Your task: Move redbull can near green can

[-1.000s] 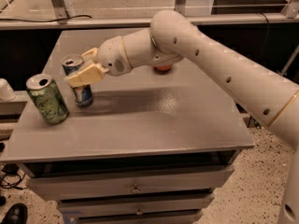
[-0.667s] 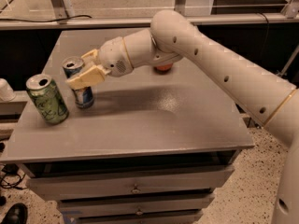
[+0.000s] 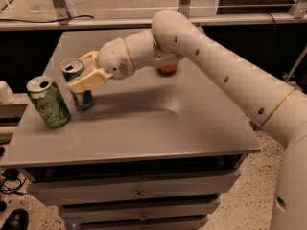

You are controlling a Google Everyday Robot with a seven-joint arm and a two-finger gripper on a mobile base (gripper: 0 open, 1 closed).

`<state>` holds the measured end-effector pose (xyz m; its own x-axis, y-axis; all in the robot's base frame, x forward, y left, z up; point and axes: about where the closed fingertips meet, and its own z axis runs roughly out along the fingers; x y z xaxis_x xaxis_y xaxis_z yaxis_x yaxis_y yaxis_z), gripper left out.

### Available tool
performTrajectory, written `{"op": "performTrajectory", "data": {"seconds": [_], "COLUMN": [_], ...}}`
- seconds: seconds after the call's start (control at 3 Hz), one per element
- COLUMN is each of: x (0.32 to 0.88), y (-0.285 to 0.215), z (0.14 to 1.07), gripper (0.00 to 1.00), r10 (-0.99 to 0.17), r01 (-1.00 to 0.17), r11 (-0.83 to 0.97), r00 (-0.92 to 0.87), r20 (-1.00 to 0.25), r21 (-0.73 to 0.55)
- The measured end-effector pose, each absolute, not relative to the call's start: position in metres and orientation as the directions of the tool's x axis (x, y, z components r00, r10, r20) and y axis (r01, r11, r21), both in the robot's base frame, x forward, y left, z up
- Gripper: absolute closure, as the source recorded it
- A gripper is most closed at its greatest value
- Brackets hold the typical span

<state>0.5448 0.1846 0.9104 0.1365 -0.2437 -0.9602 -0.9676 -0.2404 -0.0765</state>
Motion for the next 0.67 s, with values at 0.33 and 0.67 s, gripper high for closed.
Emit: {"op": "performTrajectory", "data": {"seconds": [0.33,0.67], "x": [0.5403,0.5361], "y": [0.1858,0.1865], "z": [0.9118,0.9127], "gripper": [0.15,0.0], "r10": [-0.233,-0.228], "r01": [-0.958,-0.951], "r11": [-0.27,-0.291], "r00": [0.164,0.18], "r20": [-0.959,-0.957], "r21": [-0.098,-0.109]}}
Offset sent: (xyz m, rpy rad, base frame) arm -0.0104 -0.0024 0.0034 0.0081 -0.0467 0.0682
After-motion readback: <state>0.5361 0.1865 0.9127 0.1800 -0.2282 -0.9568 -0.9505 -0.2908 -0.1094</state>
